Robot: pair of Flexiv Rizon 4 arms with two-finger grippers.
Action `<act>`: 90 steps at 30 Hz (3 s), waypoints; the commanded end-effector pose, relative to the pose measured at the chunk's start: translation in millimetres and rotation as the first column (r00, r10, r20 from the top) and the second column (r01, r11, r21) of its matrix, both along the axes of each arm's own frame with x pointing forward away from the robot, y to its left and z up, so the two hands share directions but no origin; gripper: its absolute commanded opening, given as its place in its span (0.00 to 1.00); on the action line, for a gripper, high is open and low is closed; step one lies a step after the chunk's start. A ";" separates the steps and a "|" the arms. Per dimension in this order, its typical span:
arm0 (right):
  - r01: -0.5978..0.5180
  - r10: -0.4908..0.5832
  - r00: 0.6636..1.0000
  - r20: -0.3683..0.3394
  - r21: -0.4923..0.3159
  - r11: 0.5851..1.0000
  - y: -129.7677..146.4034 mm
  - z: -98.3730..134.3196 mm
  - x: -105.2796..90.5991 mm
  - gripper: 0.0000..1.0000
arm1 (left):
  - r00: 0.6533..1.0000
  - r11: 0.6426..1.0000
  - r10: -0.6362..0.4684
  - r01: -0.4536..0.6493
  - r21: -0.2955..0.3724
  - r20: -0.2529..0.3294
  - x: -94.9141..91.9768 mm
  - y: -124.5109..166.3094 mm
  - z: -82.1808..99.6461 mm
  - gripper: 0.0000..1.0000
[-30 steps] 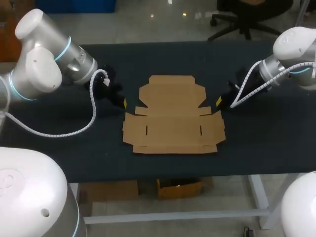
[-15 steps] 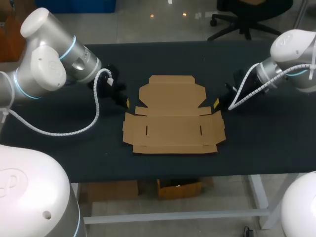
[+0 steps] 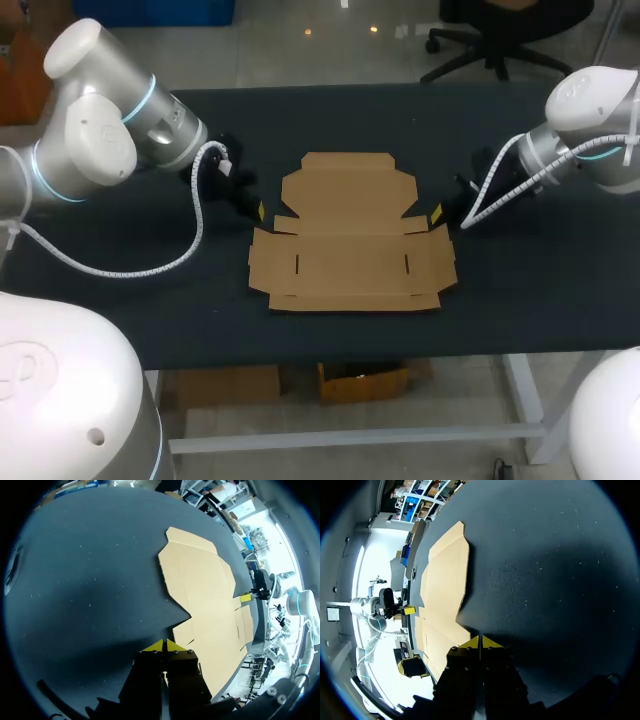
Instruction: Assemble the packaging by folding the flat box into shape, placing the metal phone stand inside, and closing the box properly
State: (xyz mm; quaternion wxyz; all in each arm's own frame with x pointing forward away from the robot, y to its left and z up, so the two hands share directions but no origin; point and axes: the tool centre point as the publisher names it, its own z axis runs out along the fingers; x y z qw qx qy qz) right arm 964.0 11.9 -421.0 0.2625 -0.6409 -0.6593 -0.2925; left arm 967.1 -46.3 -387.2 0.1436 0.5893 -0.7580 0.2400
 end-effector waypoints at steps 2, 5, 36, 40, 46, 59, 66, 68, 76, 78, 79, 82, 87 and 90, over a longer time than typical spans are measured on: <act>-0.012 0.012 1.000 -0.004 0.008 1.000 1.9 -2.2 2.2 0.00 | 1.000 1.000 -0.001 0.001 -0.002 0.000 -0.6 -1.7 -1.3 0.00; -0.012 0.012 1.000 -0.004 0.008 1.000 0.7 -3.2 1.0 0.00 | 1.000 1.000 -0.002 0.002 -0.005 0.000 -1.0 -2.4 -1.4 0.00; -0.018 0.018 1.000 -0.008 0.030 0.999 7.4 -7.4 0.9 0.00 | 1.000 0.999 0.023 -0.023 -0.022 -0.013 -1.8 -9.0 -13.1 0.00; -0.019 0.020 1.000 -0.010 0.032 0.999 8.7 -8.7 1.9 0.00 | 0.999 0.999 0.027 -0.028 -0.028 -0.016 -2.4 -9.9 -17.6 0.00; -0.018 0.018 1.000 -0.010 0.036 0.999 9.1 -8.7 1.7 0.00 | 0.999 0.999 0.032 -0.033 -0.035 -0.027 -3.0 -13.2 -24.0 0.00; -0.007 0.008 1.000 -0.011 0.046 0.999 9.2 -10.7 0.6 0.00 | 0.999 0.998 0.034 -0.036 -0.047 -0.034 -5.7 -18.2 -26.8 0.00; -0.007 0.007 1.000 0.001 0.053 0.999 10.8 -8.0 -1.6 0.00 | 0.999 0.999 0.026 -0.027 -0.042 -0.037 -6.8 -21.7 -27.4 0.00; -0.008 0.008 1.000 0.005 0.055 0.998 11.4 -7.1 -1.7 0.00 | 0.999 0.999 0.023 -0.024 -0.040 -0.038 -7.2 -22.9 -27.7 0.00; -0.015 0.014 1.000 0.017 0.060 0.998 14.6 -3.9 -1.0 0.00 | 0.999 0.999 0.018 -0.019 -0.034 -0.036 -8.5 -25.9 -26.8 0.00; -0.016 0.015 1.000 0.018 0.060 0.998 14.6 -3.9 -0.9 0.00 | 0.999 0.999 0.019 -0.020 -0.034 -0.034 -8.7 -25.5 -26.5 0.00; -0.015 0.014 1.000 0.017 0.060 0.998 14.4 -4.0 -0.9 0.00 | 0.999 0.999 0.020 -0.021 -0.034 -0.034 -8.7 -25.0 -26.6 0.00; -0.013 0.012 1.000 0.013 0.061 0.998 13.7 -5.1 -1.2 0.00 | 0.999 0.999 0.025 -0.027 -0.036 -0.035 -8.4 -23.4 -27.6 0.00; -0.010 0.010 1.000 0.009 0.060 0.998 13.6 -5.4 -1.5 0.00 | 0.999 0.999 0.032 -0.033 -0.034 -0.042 -7.8 -22.6 -29.1 0.00; -0.010 0.009 1.000 0.010 0.060 0.998 13.6 -5.5 -1.4 0.00 | 0.998 0.999 0.031 -0.033 -0.031 -0.046 -7.3 -24.0 -30.7 0.00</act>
